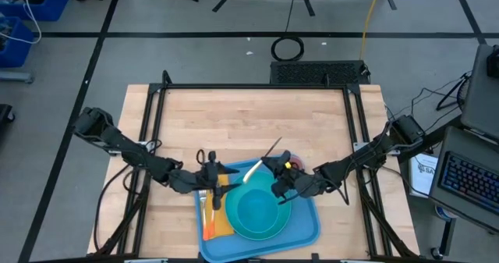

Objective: Set up tray
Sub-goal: Put the knife on top of the napkin to the right of the spoon

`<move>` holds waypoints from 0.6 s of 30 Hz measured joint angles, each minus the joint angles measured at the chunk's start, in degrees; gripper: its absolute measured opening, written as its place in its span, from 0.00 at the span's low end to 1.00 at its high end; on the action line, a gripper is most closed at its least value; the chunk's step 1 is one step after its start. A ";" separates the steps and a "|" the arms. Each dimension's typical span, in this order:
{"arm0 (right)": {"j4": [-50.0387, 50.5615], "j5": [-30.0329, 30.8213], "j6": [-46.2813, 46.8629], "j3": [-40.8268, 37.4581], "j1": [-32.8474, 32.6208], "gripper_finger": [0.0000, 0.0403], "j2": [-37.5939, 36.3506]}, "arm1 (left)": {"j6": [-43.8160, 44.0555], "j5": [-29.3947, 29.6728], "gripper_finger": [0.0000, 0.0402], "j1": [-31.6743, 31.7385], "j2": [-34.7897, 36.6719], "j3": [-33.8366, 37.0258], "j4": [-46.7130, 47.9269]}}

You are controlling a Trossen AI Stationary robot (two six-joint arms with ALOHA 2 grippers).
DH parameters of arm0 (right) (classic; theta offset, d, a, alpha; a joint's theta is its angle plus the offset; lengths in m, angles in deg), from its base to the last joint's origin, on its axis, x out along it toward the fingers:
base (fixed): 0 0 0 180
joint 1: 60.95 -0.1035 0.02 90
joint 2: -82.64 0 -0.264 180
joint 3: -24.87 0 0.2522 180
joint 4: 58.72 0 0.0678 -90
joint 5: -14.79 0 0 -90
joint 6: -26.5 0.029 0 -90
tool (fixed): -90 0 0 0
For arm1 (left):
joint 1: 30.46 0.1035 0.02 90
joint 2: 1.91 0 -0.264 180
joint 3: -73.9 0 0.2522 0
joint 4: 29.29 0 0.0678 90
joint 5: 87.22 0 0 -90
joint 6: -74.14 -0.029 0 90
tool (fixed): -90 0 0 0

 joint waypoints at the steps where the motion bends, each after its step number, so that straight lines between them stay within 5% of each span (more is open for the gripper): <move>1: 0.36 -0.79 0.36 0.00 0.03 0.05 -0.02 | 0.00 -0.13 0.51 0.14 -0.26 -0.10 -1.44; 18: -0.87 -2.27 -2.88 0.00 1.86 0.05 4.00 | 5.66 -3.59 0.51 2.28 -1.55 -0.05 -3.36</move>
